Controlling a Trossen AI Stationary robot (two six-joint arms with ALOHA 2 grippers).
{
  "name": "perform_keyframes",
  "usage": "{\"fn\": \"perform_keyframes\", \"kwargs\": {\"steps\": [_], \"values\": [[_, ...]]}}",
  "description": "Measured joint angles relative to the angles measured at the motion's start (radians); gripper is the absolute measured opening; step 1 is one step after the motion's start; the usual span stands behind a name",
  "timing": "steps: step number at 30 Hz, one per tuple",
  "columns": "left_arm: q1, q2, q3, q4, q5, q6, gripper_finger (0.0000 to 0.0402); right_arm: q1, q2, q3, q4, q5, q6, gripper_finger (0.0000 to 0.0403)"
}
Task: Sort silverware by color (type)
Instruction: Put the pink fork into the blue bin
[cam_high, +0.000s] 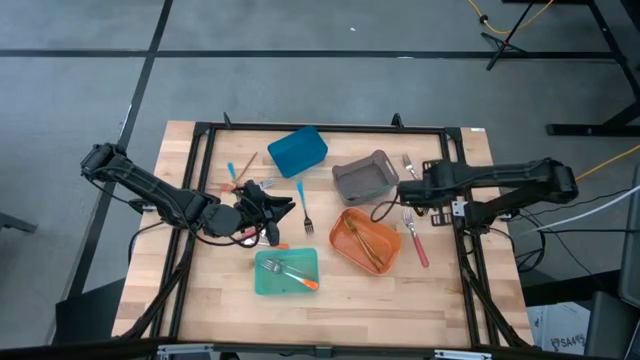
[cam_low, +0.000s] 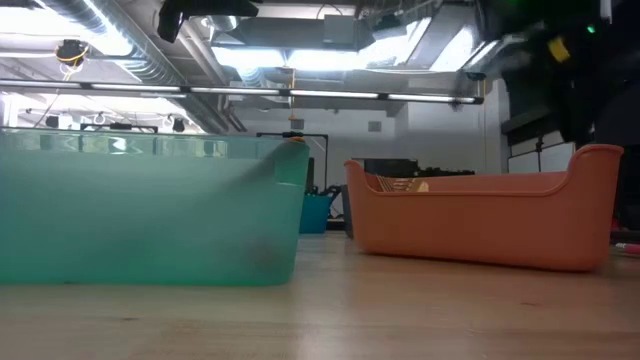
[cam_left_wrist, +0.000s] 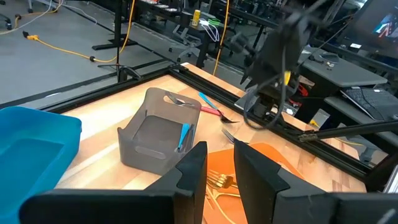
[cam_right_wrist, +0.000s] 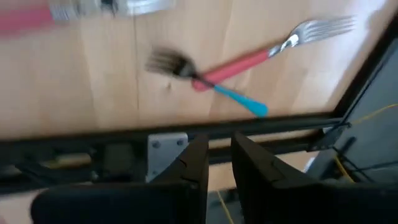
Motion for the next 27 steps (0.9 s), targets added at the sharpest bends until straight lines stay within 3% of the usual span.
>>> {"fn": "perform_keyframes", "kwargs": {"steps": [6, 9, 12, 16, 19, 27], "values": [[0.000, 0.000, 0.000, 0.000, 0.000, -0.003, 0.0073, 0.000, 0.001, -0.148, 0.087, -0.017, -0.091, 0.0060], [0.000, 0.000, 0.000, 0.000, 0.000, -0.004, 0.0073, 0.000, 0.001, -0.200, 0.155, -0.093, -0.084, 0.0060], [0.000, 0.000, 0.000, 0.000, 0.000, -0.004, 0.0073, 0.000, 0.002, -0.219, 0.181, -0.189, -0.076, 0.0060], [0.000, 0.000, 0.000, 0.000, 0.000, -0.005, 0.0073, 0.001, 0.003, -0.209, 0.184, -0.208, -0.061, 0.0060], [0.000, 0.000, 0.000, 0.000, 0.000, -0.005, 0.0073, 0.001, 0.003, -0.199, 0.186, -0.233, 0.032, 0.0060], [0.000, 0.000, 0.000, 0.000, 0.000, -0.005, 0.0073, 0.001, 0.003, -0.198, 0.256, -0.426, 0.447, 0.0060]]}}
